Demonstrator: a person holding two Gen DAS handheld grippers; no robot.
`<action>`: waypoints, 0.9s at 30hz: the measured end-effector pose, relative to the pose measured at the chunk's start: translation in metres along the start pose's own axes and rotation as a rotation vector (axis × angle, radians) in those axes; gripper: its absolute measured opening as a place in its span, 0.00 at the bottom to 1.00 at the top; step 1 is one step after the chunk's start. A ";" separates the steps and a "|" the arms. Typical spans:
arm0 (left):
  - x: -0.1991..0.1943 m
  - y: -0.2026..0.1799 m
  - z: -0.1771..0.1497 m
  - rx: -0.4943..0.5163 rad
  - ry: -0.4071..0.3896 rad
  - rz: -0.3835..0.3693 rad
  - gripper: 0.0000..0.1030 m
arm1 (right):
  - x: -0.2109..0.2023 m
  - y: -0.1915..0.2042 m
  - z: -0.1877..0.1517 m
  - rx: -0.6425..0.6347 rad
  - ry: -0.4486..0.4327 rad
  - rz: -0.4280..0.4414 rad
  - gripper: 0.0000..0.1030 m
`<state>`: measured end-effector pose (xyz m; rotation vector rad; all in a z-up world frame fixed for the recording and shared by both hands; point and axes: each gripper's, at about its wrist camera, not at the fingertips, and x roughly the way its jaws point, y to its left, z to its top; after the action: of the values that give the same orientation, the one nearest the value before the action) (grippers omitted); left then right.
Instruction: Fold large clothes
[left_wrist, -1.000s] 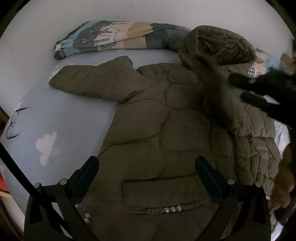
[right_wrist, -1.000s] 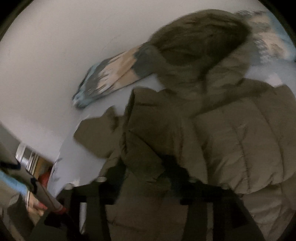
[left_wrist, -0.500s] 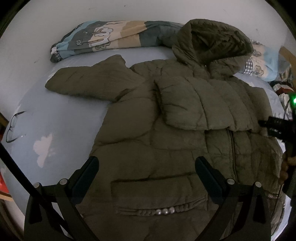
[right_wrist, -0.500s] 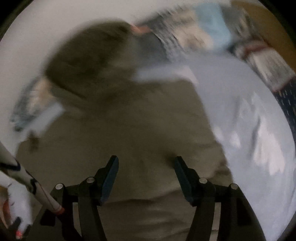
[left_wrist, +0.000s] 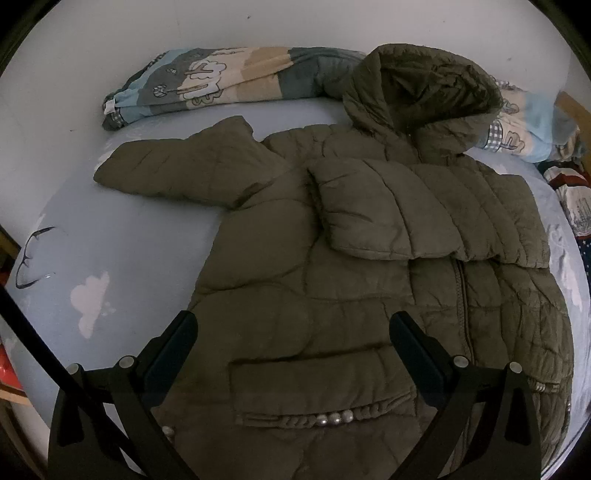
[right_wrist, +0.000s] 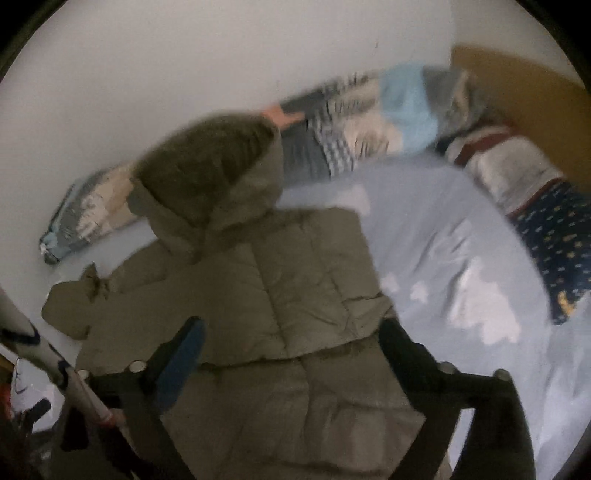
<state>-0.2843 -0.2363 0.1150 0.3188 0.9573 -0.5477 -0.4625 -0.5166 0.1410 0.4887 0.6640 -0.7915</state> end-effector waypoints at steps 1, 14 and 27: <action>0.000 0.000 0.000 -0.002 0.000 0.000 1.00 | -0.009 0.000 -0.002 0.004 -0.016 -0.014 0.96; 0.004 0.003 0.002 0.023 -0.010 0.045 1.00 | -0.032 0.032 -0.069 -0.025 -0.081 -0.101 0.99; 0.012 0.007 0.008 0.022 -0.019 0.049 1.00 | -0.019 0.056 -0.077 -0.060 -0.073 0.114 0.99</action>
<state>-0.2690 -0.2378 0.1096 0.3555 0.9237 -0.5155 -0.4563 -0.4253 0.1091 0.4365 0.5852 -0.6772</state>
